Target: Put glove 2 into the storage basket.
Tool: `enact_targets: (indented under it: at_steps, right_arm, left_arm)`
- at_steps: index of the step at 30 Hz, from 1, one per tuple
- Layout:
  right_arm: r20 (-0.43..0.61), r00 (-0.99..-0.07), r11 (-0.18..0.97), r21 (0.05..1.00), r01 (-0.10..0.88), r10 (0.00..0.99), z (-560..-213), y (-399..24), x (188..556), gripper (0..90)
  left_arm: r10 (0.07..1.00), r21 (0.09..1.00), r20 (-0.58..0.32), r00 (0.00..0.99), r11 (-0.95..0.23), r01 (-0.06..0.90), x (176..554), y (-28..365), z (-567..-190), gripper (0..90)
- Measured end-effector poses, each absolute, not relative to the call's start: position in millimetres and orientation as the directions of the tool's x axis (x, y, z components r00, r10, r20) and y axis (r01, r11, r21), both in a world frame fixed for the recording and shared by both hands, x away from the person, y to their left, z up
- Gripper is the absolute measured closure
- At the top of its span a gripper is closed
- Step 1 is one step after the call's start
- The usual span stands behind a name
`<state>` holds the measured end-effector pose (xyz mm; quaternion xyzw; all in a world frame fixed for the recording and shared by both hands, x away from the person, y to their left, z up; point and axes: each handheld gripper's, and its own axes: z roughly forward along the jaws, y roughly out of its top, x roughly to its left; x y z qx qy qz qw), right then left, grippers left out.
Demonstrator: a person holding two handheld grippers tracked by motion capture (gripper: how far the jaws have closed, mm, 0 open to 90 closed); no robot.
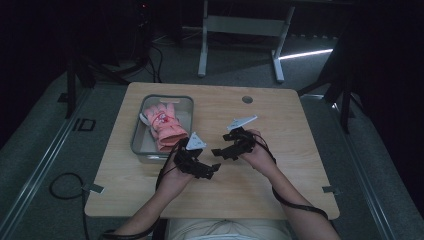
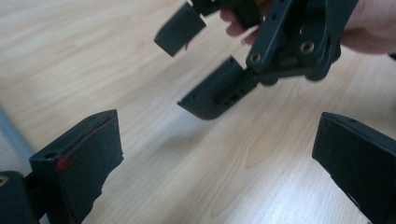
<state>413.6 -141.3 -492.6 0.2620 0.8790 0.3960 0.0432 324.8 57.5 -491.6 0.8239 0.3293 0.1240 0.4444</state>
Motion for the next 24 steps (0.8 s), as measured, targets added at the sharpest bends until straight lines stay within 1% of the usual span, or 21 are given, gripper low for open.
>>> enact_targets:
  at_steps: [9, 11, 14, 19, 20, 24]
  right_arm:
    - [0.107, -0.863, 0.554, 0.726, 0.407, 0.493, -509, -152, 408, 15.3]
    - [0.104, -0.854, 0.536, 0.738, 0.41, 0.51, -514, -159, 407, 15.1]
    - [0.11, -0.844, 0.52, 0.744, 0.42, 0.525, -518, -165, 408, 14.9]
    - [0.1, -0.826, 0.506, 0.748, 0.43, 0.554, -526, -173, 409, 14.6]
    - [0.096, -0.822, 0.502, 0.749, 0.431, 0.562, -528, -175, 409, 14.6]
    - [0.088, -0.801, 0.491, 0.749, 0.445, 0.592, -534, -181, 412, 14.6]
  left_arm:
    - [0.628, 0.816, -0.056, 0.777, -0.419, 0.398, 320, 50, -510, 1.2]
    - [0.624, 0.816, -0.053, 0.779, -0.423, 0.395, 319, 48, -515, 1.3]
    - [0.612, 0.804, -0.022, 0.791, -0.459, 0.378, 319, 47, -526, 1.2]
    - [0.621, 0.802, -0.022, 0.784, -0.458, 0.385, 321, 47, -534, 1.2]
    - [0.627, 0.8, -0.01, 0.779, -0.463, 0.383, 322, 48, -536, 1.3]
    - [0.63, 0.796, -0.019, 0.777, -0.46, 0.393, 324, 50, -542, 1.3]
